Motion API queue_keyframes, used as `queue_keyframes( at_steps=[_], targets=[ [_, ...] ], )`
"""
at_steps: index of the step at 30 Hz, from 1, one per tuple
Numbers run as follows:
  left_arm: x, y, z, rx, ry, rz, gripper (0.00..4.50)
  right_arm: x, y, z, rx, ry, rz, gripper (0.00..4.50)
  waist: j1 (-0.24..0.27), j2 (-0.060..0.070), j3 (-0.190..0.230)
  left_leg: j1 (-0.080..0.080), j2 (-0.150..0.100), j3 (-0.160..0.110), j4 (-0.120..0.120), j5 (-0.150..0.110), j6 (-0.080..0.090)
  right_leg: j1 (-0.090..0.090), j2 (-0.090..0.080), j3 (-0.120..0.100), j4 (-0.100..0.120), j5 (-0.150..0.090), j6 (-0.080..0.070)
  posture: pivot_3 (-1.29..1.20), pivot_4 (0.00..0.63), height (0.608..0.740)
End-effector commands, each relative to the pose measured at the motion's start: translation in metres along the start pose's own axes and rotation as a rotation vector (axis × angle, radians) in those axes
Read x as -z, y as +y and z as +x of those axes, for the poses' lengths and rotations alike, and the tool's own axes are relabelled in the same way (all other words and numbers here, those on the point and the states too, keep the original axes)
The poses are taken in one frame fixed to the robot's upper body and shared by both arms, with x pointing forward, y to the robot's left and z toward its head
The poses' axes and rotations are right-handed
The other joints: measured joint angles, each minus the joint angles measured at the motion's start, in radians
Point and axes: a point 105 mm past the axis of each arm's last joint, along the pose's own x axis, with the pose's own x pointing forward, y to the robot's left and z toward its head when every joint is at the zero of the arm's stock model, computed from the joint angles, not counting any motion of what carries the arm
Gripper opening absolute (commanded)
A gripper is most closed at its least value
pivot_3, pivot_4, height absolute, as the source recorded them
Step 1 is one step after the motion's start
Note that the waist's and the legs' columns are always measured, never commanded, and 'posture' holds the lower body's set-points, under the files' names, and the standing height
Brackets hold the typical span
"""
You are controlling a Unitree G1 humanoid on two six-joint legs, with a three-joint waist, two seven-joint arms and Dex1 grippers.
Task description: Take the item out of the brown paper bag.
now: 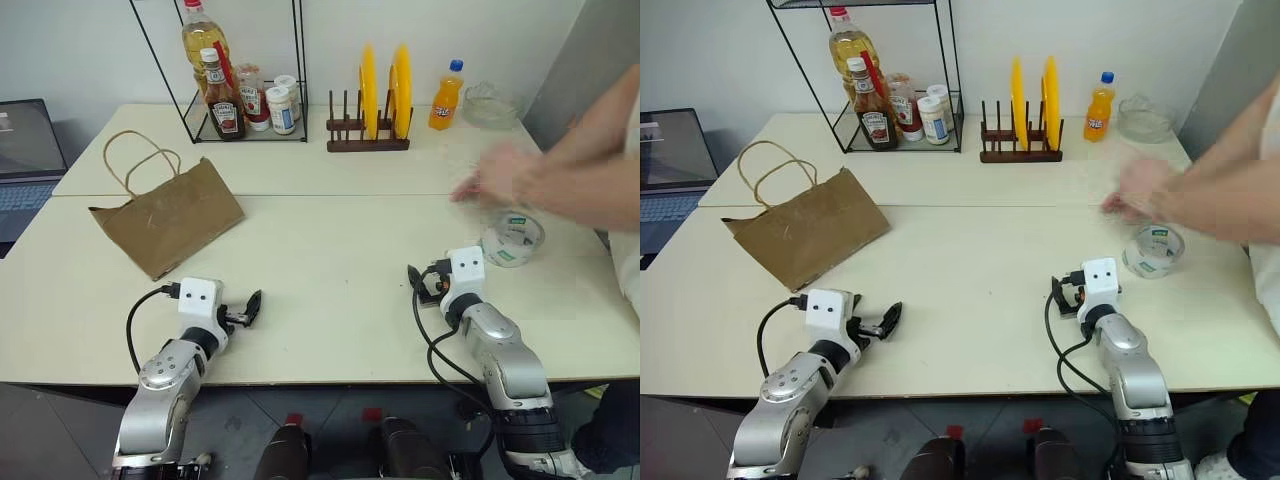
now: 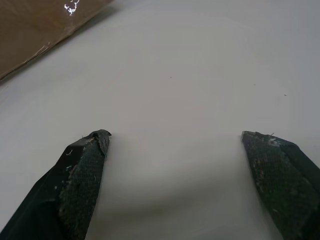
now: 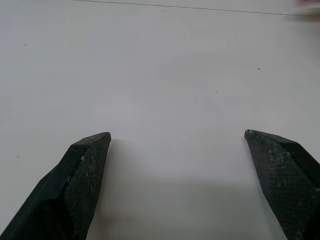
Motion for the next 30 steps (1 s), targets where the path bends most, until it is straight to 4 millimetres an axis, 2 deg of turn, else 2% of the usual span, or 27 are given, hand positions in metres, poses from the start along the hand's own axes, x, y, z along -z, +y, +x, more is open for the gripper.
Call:
queue_keyframes(
  at_steps=[1, 6, 11, 16, 20, 25, 28, 30],
  targets=[
    [-0.017, 0.003, -0.002, -0.012, -0.051, 0.033, 4.49, -0.019, 0.006, 0.000, -0.026, -0.077, -0.006, 4.50, 0.000, 0.000, 0.000, 0.000, 0.000, 0.000, 0.000, 0.000, 0.000, 0.000, 0.000, 0.000, 0.000, 0.000, 0.000, 0.00, 0.150, 0.740],
    [-0.020, 0.003, 0.000, -0.005, -0.063, -0.022, 4.49, -0.018, 0.005, 0.001, -0.011, -0.074, 0.004, 4.50, 0.001, 0.000, 0.000, 0.000, 0.000, 0.000, 0.000, 0.000, 0.000, 0.000, 0.000, 0.000, 0.000, 0.000, 0.000, 0.00, 0.150, 0.740],
    [-0.020, 0.005, -0.005, -0.009, -0.064, -0.020, 4.49, -0.022, 0.012, 0.002, -0.052, -0.083, -0.002, 4.50, 0.000, 0.000, 0.000, 0.000, 0.000, 0.000, 0.000, 0.000, 0.000, 0.000, 0.000, 0.000, 0.000, 0.000, 0.000, 0.00, 0.150, 0.740],
    [-0.020, 0.005, -0.003, -0.015, -0.062, -0.015, 4.49, -0.019, 0.004, 0.005, -0.013, -0.070, -0.001, 4.50, 0.001, 0.000, 0.000, 0.000, 0.000, 0.000, 0.000, 0.000, 0.000, 0.000, 0.000, 0.000, 0.000, 0.000, 0.000, 0.00, 0.150, 0.740],
    [-0.022, 0.012, -0.008, -0.038, -0.067, -0.013, 4.49, -0.022, 0.012, 0.006, -0.052, -0.078, -0.001, 4.50, 0.000, 0.000, 0.000, 0.000, 0.000, 0.000, 0.000, 0.000, 0.000, 0.000, 0.000, 0.000, 0.000, 0.000, 0.000, 0.00, 0.150, 0.740],
    [-0.018, 0.017, -0.014, -0.075, -0.063, -0.015, 4.49, -0.018, 0.008, 0.008, -0.038, -0.068, 0.000, 4.50, 0.001, 0.000, 0.000, 0.000, 0.000, 0.000, 0.000, 0.000, 0.000, 0.000, 0.000, 0.000, 0.000, 0.000, 0.000, 0.00, 0.150, 0.740],
    [-0.029, 0.019, -0.022, -0.073, -0.085, 0.003, 4.49, -0.028, 0.012, 0.010, -0.075, -0.088, 0.001, 4.50, 0.000, -0.001, 0.000, 0.000, 0.000, 0.000, 0.000, 0.000, 0.000, 0.000, 0.000, 0.000, 0.000, 0.000, 0.000, 0.00, 0.150, 0.740],
    [-0.045, 0.017, -0.030, -0.023, -0.110, 0.025, 4.49, -0.040, 0.019, 0.011, -0.152, -0.113, -0.016, 4.50, 0.000, -0.001, 0.001, 0.000, 0.000, 0.000, 0.000, 0.000, 0.000, 0.000, 0.000, 0.000, 0.000, 0.000, 0.000, 0.00, 0.150, 0.740]
  ],
)
